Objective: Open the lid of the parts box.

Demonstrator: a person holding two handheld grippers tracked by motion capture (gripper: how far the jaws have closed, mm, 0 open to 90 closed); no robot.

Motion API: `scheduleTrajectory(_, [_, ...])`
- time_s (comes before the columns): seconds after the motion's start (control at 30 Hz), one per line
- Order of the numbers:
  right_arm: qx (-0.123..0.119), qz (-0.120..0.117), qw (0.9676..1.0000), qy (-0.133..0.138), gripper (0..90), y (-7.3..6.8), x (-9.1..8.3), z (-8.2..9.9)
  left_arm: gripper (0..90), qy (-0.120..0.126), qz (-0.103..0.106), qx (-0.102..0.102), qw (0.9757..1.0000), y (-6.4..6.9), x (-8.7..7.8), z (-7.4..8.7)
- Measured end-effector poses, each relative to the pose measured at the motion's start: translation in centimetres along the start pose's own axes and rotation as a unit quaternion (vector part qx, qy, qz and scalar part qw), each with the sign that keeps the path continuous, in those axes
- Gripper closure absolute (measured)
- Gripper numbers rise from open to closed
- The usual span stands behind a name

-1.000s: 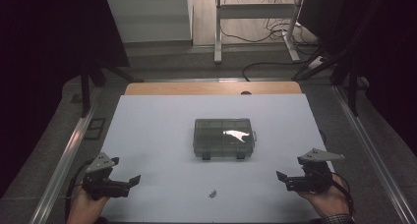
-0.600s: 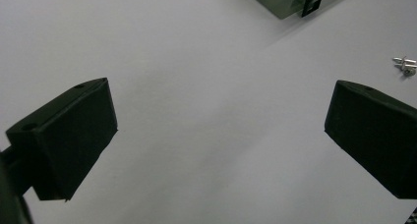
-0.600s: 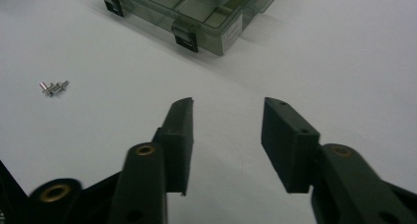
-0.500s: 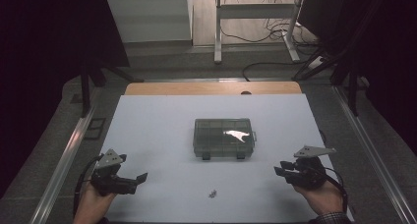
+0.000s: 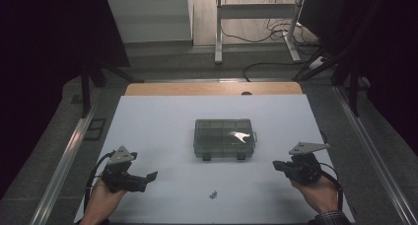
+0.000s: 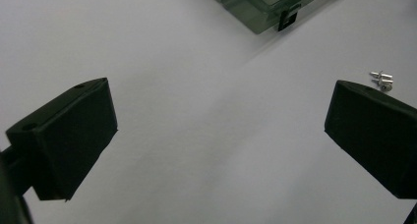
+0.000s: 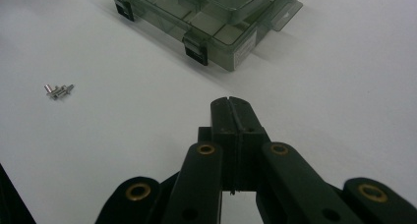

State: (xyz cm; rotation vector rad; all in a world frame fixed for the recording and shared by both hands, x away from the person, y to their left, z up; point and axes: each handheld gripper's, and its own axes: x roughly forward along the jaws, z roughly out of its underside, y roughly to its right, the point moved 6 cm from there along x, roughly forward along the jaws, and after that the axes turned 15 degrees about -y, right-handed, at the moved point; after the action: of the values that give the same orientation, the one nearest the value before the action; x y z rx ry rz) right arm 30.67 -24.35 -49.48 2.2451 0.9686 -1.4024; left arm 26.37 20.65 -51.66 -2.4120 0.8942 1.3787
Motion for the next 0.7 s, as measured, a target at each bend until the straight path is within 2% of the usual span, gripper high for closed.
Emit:
scheduleTrajectory(0.4, [0.007, 0.006, 1.0, 0.001, 88.7, 0.7, 1.3, -1.7, 0.0, -0.003, 0.014, 0.016, 0.9998, 1.0, 1.4, -2.7])
scheduleTrajectory(0.7, [0.001, 0.0, 1.0, 0.003, 88.7, 0.8, 2.0, -2.5, 0.0, -0.008, 0.018, 0.028, 0.9994, 1.7, 2.1, -4.1])
